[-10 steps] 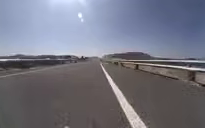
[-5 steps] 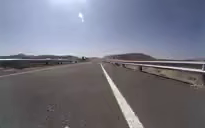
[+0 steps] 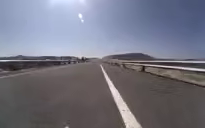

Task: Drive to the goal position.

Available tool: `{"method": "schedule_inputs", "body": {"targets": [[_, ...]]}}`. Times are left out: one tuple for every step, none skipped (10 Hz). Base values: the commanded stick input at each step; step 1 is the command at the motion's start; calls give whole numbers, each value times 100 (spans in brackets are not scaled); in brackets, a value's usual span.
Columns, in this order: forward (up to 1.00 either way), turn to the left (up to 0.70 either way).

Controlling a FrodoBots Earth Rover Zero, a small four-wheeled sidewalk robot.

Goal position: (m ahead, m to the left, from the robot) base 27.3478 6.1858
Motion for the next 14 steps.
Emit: {"method": "schedule_inputs", "body": {"targets": [[100,0],[100,0],[100,0],[100,0],[100,0],[100,0],[100,7],[100,20],[100,22],[100,10],[100,0],[100,0],[100,0],[100,0]]}}
